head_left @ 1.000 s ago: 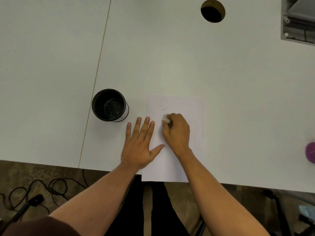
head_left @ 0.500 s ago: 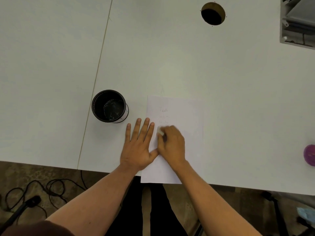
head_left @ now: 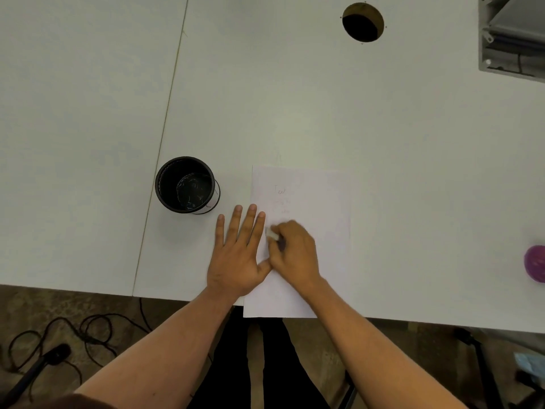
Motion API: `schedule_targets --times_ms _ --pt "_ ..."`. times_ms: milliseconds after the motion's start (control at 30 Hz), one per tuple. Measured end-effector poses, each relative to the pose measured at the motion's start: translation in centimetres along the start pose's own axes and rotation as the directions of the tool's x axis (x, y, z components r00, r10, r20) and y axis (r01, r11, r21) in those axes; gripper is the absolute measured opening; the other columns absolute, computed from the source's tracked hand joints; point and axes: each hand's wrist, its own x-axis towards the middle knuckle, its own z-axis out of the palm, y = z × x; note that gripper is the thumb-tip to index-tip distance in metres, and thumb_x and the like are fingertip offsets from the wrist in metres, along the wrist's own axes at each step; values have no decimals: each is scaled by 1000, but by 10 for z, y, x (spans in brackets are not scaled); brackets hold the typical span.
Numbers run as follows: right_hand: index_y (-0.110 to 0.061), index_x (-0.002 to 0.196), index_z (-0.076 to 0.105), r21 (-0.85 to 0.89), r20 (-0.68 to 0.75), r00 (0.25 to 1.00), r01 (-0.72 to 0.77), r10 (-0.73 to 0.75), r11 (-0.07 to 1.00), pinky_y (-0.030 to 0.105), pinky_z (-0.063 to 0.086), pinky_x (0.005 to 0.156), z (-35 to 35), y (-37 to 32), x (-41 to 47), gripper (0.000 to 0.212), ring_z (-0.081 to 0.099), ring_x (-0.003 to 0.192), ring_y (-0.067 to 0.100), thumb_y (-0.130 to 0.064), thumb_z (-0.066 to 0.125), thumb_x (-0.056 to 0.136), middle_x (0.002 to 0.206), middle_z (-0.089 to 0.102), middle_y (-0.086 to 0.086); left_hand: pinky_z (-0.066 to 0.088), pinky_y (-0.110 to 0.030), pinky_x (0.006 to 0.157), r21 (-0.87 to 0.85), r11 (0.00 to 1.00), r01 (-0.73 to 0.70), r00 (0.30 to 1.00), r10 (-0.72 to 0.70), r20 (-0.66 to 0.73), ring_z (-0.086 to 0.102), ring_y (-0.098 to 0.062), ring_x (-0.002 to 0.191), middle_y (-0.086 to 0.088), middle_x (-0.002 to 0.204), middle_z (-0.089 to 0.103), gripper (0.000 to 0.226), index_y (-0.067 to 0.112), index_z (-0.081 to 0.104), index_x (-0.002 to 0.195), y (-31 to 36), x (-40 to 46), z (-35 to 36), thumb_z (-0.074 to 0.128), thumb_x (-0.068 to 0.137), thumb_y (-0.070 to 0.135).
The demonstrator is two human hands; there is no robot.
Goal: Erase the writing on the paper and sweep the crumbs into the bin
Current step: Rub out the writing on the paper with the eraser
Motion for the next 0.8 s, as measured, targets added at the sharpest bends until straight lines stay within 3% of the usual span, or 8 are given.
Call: schedule_targets --times_ms 133,233,400,533,667,733,800 --pt "-6 77 62 -6 -94 994 -55 54 998 25 41 57 -8 5 51 6 50 63 12 -2 63 82 71 61 6 8 -61 123 12 1000 -5 999 6 -43 5 -32 155 -9 167 11 86 13 16 158 1 0 2 30 95 71" --pt "-4 79 63 35 -150 983 -100 104 994 24 38 58 -7 5 57 4 50 63 12 -3 62 83 72 62 8 8 -60 123 15 1000 5 999 -4 -50 4 -32 155 -9 168 10 88 13 15 159 1 1 2 30 95 72" --pt "-5 84 66 -30 37 999 5 -4 1000 22 38 61 0 -1 2 3 47 67 9 -4 63 83 75 62 7 9 -61 122 8 1000 -6 1000 6 -13 3 -32 155 -10 168 8 82 13 13 159 0 1 1 15 97 67" --pt "-5 78 64 -20 -53 997 -58 57 998 26 42 56 -11 9 51 4 51 63 13 -4 62 82 72 63 7 10 -61 122 10 1000 3 999 -2 -36 6 -32 155 -9 167 11 86 13 16 158 1 0 1 28 96 71" --pt "-5 84 67 21 -151 980 -126 128 992 16 38 57 -10 6 61 5 51 65 11 -4 62 82 77 66 7 9 -60 123 17 1000 14 999 -13 -35 5 -31 155 -9 168 10 87 13 15 159 1 0 1 29 95 71" --pt "-4 89 67 35 -125 983 -129 132 991 20 39 62 -2 1 33 7 50 69 9 -5 64 83 79 65 8 7 -60 123 17 1000 5 999 -4 -32 4 -32 155 -9 168 9 84 13 14 159 1 1 1 29 96 68" --pt "-6 88 67 1 -8 998 -69 69 998 21 39 62 5 -6 -2 7 48 69 7 -5 65 82 77 63 6 8 -60 122 16 1000 1 999 0 -39 3 -32 155 -10 168 7 78 12 14 159 1 1 2 33 97 57"
